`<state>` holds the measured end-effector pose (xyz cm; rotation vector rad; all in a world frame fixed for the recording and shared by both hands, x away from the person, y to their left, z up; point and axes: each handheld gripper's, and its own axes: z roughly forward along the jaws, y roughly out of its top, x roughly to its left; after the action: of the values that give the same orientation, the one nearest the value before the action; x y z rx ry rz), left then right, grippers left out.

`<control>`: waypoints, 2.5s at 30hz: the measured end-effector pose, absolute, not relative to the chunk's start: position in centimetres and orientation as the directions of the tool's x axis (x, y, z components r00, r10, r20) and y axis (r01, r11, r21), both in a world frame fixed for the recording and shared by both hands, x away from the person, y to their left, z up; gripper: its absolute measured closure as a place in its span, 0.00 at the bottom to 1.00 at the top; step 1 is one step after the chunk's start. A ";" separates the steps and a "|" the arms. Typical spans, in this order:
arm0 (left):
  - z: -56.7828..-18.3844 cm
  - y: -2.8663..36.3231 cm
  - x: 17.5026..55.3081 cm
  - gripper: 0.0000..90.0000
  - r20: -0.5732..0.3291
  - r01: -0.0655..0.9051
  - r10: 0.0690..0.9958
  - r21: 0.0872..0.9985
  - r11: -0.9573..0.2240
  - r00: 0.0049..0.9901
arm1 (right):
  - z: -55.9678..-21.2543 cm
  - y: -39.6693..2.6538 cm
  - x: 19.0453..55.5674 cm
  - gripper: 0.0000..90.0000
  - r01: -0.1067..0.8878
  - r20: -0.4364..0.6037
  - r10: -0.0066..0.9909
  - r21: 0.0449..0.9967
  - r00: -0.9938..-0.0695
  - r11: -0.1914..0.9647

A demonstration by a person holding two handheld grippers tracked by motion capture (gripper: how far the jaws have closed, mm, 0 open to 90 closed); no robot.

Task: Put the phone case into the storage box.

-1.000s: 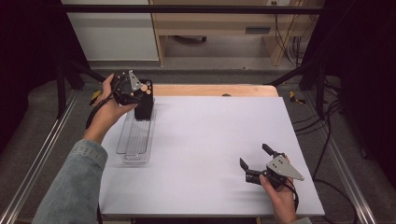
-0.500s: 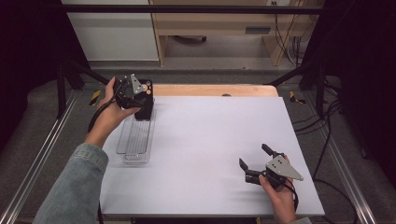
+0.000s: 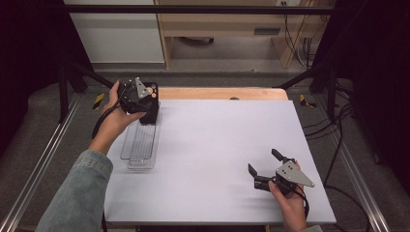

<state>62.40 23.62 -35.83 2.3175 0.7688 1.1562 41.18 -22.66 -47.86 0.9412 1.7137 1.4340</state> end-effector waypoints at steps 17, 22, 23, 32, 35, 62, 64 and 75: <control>-36.1 21.9 61.2 0.14 0.571 0.256 0.632 0.602 -0.756 0.525 | -47.9 -22.5 41.1 0.04 0.091 -0.064 0.868 0.988 -0.493 0.125; -35.9 21.6 61.0 0.14 0.572 0.247 0.633 0.609 -0.754 0.522 | -47.9 -22.5 41.1 0.04 0.091 -0.064 0.868 0.988 -0.492 0.124; -35.8 21.5 60.9 0.14 0.571 0.245 0.635 0.612 -0.752 0.520 | -47.9 -22.5 41.1 0.04 0.091 -0.064 0.868 0.988 -0.492 0.125; -35.7 20.9 60.2 0.13 0.584 0.224 0.617 0.606 -0.764 0.528 | -47.9 -22.5 41.1 0.03 0.092 -0.066 0.867 0.988 -0.494 0.127; -35.6 20.8 60.0 0.12 0.585 0.219 0.614 0.605 -0.766 0.530 | -47.9 -22.4 41.1 0.04 0.093 -0.066 0.867 0.987 -0.495 0.128; -35.8 19.6 58.7 0.10 0.579 0.170 0.586 0.614 -0.771 0.566 | -47.9 -22.4 41.1 0.04 0.092 -0.070 0.866 0.987 -0.495 0.132; -35.8 19.3 58.6 0.10 0.579 0.163 0.585 0.617 -0.770 0.569 | -47.9 -22.4 41.1 0.03 0.092 -0.070 0.866 0.987 -0.494 0.132; -36.1 17.9 57.8 0.10 0.559 0.142 0.575 0.632 -0.762 0.597 | -47.9 -22.4 41.1 0.04 0.094 -0.070 0.867 0.987 -0.493 0.133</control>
<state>57.80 17.93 -36.07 2.2891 0.5664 1.0664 41.12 -22.43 -47.90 0.9343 1.7232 1.4259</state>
